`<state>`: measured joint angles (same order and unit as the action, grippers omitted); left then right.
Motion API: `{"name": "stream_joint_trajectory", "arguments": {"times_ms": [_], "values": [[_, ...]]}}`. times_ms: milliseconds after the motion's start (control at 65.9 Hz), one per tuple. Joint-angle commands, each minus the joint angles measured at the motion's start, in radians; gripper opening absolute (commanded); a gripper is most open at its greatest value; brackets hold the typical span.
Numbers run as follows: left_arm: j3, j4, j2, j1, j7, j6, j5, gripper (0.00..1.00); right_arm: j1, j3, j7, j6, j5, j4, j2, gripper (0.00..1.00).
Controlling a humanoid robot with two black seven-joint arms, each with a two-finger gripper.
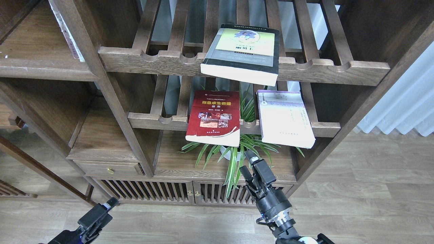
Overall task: Organize books on shelf
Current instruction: 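Grasp the bottom edge of the white book with the right gripper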
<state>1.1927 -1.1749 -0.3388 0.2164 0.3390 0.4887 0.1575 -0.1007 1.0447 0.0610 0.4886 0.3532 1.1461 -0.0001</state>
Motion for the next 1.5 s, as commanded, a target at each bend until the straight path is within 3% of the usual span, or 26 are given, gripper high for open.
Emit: {"name": "stream_joint_trajectory", "arguments": {"times_ms": [0,319,455,713,865,956,1078,1184,1305,1487], "values": [[0.010,0.014,0.000,-0.002,0.000,0.000,0.000,1.00,0.013,0.041,-0.001,0.000,0.047,-0.017,0.000,1.00],[0.021,0.027,-0.002,-0.008,0.000,0.000,0.005,1.00,0.032,0.116,0.016,0.000,0.092,-0.042,0.000,0.99],[0.024,0.029,-0.002,-0.008,0.000,0.000,0.005,1.00,0.038,0.116,0.019,0.000,0.093,-0.068,0.000,0.94],[0.025,0.032,-0.006,-0.026,0.000,0.000,0.005,1.00,0.082,0.123,0.112,0.000,0.102,-0.102,0.000,0.78],[0.025,0.041,-0.008,-0.037,0.002,0.000,0.007,1.00,0.104,0.132,0.120,0.000,0.102,-0.103,0.000,0.74],[0.025,0.047,-0.008,-0.037,0.000,0.000,0.007,1.00,0.113,0.135,0.123,0.000,0.102,-0.112,0.000,0.60],[0.025,0.058,-0.008,-0.038,0.000,0.000,0.007,1.00,0.125,0.147,0.131,0.000,0.104,-0.131,0.000,0.55],[0.025,0.060,-0.008,-0.040,0.000,0.000,0.007,1.00,0.122,0.153,0.132,0.000,0.107,-0.131,0.000,0.40],[0.027,0.060,-0.008,-0.042,0.000,0.000,0.007,1.00,0.122,0.155,0.132,0.000,0.107,-0.131,0.000,0.33],[0.027,0.061,-0.008,-0.048,0.000,0.000,0.007,1.00,0.108,0.138,0.129,0.000,0.105,-0.126,0.000,0.11]]}}
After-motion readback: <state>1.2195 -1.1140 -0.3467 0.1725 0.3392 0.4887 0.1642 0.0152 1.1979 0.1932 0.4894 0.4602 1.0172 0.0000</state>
